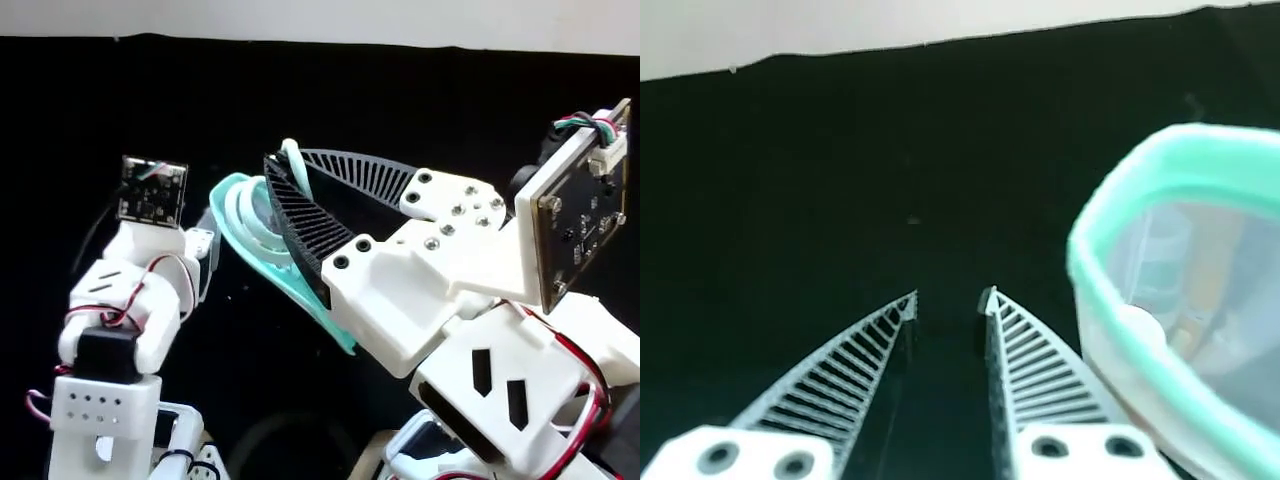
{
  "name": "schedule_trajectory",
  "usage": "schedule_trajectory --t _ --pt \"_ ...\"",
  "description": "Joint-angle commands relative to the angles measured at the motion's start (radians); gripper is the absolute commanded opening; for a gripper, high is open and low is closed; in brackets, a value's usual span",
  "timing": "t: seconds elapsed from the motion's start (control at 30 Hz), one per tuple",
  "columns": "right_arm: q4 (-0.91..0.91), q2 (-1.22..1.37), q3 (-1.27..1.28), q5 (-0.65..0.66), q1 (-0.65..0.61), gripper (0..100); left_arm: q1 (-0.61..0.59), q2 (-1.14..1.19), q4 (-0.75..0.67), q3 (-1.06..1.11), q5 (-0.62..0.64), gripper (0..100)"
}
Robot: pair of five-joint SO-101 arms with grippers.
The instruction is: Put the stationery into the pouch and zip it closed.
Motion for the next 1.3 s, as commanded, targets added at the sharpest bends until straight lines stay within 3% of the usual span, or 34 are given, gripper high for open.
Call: schedule_trajectory --t 0.0,0.2,0.4,0.53,0.87,1.27 --pt "0.01 0.005 -0.01 -0.008 0.012 0.5 -0.01 -0.013 -0.103 0.022 0.011 12" --pt "0.01 0.005 -0.008 -0.011 0.007 0.5 0.022 -0.013 -0.235 0.025 0.011 1" --pt "0.01 0.005 -0.008 -0.011 0.004 0.5 0.064 -0.012 -0.255 0.025 0.011 1" --pt "0.01 0.005 -0.008 -0.008 -0.064 0.5 0.104 0.019 -0.258 0.024 0.011 1" --pt "0.024 0.007 -0.008 -0.006 -0.09 0.5 0.3 0.219 -0.348 -0.062 0.008 1" --pt "0.024 0.007 -0.007 -0.005 -0.11 0.5 0.335 0.604 -0.479 -0.286 0.006 1"
